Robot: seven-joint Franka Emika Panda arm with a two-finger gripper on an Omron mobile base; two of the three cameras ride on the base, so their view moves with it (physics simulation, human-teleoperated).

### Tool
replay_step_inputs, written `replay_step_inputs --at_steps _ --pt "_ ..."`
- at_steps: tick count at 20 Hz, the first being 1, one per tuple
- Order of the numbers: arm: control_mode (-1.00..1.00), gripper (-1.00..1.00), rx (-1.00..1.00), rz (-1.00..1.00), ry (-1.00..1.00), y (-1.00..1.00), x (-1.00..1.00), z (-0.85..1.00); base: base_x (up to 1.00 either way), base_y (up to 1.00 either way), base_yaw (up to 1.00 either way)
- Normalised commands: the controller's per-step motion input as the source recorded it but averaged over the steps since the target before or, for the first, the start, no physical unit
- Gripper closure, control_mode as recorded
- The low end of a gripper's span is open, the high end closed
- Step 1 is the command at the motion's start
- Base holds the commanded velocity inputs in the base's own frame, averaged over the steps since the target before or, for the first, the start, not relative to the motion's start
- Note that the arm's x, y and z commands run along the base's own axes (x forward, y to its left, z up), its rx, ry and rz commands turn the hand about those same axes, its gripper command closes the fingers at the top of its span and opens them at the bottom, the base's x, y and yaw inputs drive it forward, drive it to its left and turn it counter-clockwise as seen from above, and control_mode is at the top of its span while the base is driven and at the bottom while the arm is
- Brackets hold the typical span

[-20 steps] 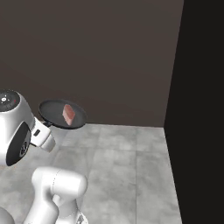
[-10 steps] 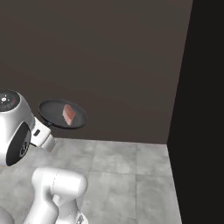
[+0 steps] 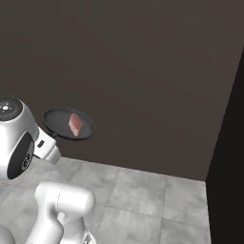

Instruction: Pick up the pan with the steak in it and place it on the dining table. Then place the steak on the plate.

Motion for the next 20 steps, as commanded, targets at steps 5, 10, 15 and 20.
replay_step_inputs --at_steps 5,10,15,20 --pt "1.0 1.0 0.0 0.0 0.0 0.0 0.0 0.0 0.29 0.0 0.42" --pt "1.0 1.0 0.0 0.0 0.0 0.0 0.0 0.0 0.21 0.0 0.44" --pt "1.0 1.0 0.0 0.0 0.0 0.0 0.0 0.0 0.15 0.0 0.45" --pt "1.0 1.0 0.0 0.0 0.0 0.0 0.0 0.0 0.01 0.0 0.49"
